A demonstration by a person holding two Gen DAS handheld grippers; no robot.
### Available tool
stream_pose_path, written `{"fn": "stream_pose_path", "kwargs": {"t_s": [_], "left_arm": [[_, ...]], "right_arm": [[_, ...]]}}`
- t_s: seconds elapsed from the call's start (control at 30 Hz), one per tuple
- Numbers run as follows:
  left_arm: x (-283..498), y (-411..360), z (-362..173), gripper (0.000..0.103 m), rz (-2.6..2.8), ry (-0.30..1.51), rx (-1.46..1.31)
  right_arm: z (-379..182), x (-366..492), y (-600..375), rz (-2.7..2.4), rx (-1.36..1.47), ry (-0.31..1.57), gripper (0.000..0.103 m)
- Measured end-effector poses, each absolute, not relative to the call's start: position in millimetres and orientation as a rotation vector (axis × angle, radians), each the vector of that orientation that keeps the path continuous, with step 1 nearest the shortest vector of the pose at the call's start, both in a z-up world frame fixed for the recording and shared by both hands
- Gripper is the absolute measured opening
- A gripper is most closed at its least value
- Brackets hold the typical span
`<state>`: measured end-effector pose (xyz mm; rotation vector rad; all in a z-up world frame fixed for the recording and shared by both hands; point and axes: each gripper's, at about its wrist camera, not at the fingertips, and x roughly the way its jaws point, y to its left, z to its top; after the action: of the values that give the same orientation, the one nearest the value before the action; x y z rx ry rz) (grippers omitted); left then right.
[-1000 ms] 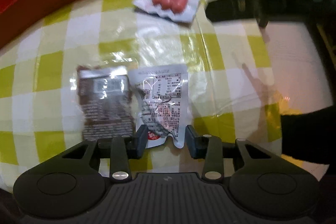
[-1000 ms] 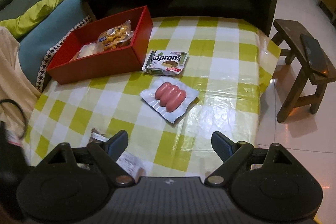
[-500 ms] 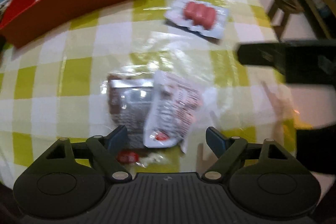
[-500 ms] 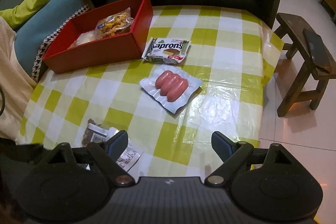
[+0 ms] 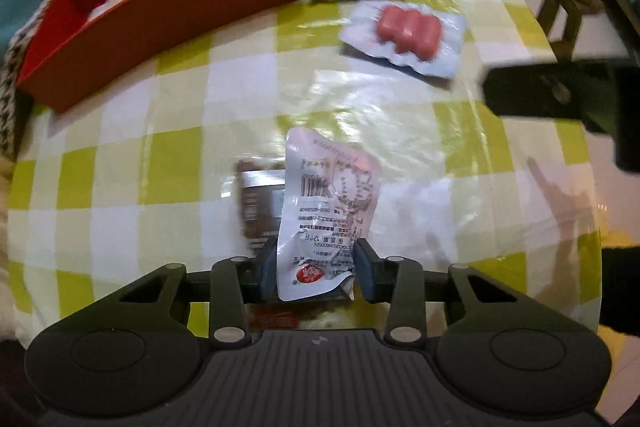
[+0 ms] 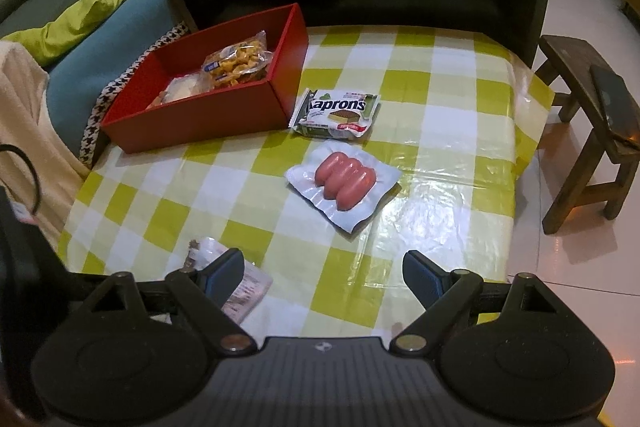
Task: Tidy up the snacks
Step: 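Close the left tool on the white spicy packet and lift it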
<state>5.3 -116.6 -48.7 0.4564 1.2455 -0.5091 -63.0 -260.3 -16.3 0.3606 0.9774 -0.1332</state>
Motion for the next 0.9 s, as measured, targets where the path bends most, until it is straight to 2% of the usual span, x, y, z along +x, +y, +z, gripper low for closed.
{"fn": "stream_pose_path", "kwargs": {"t_s": [0.23,0.5,0.77,0.9], "left_arm": [[35,-72,-32,0.047,-0.42,1.252,0.296],[53,-36,-46,0.047,-0.341,1.285,0.235],[69,6,-65,0.048,-0.319,1.357,0.096],[75,18,-66,0.049,-0.313,1.379,0.035]], "right_arm": [[-24,-53,-249,-0.107,0.349,1.017,0.094],[-57,-22,-185,-0.061,0.324,1.152,0.094],[-86,-6,-150,-0.158,0.407,1.195,0.094],[-90,7,-142,-0.219,0.358,1.185,0.1]]}}
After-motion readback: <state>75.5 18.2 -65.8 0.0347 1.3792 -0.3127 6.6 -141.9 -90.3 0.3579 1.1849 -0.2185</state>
